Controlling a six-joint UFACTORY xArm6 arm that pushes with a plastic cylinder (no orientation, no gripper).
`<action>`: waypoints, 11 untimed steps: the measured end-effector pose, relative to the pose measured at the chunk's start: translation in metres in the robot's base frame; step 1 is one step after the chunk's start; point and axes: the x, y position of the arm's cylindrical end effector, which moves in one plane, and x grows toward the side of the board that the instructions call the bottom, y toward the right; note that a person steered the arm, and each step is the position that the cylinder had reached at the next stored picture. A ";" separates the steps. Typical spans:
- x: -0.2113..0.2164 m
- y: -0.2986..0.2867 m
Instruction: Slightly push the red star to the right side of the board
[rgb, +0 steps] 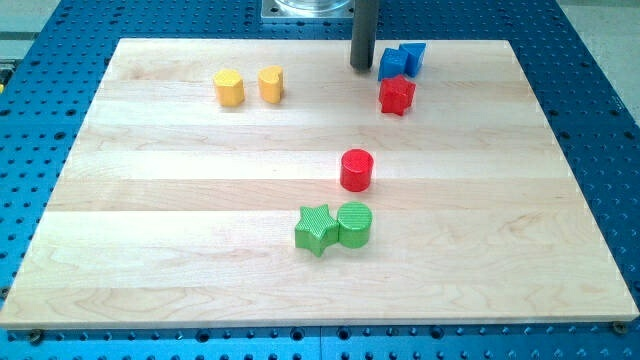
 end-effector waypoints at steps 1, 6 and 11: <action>0.012 0.014; 0.032 0.000; 0.086 0.001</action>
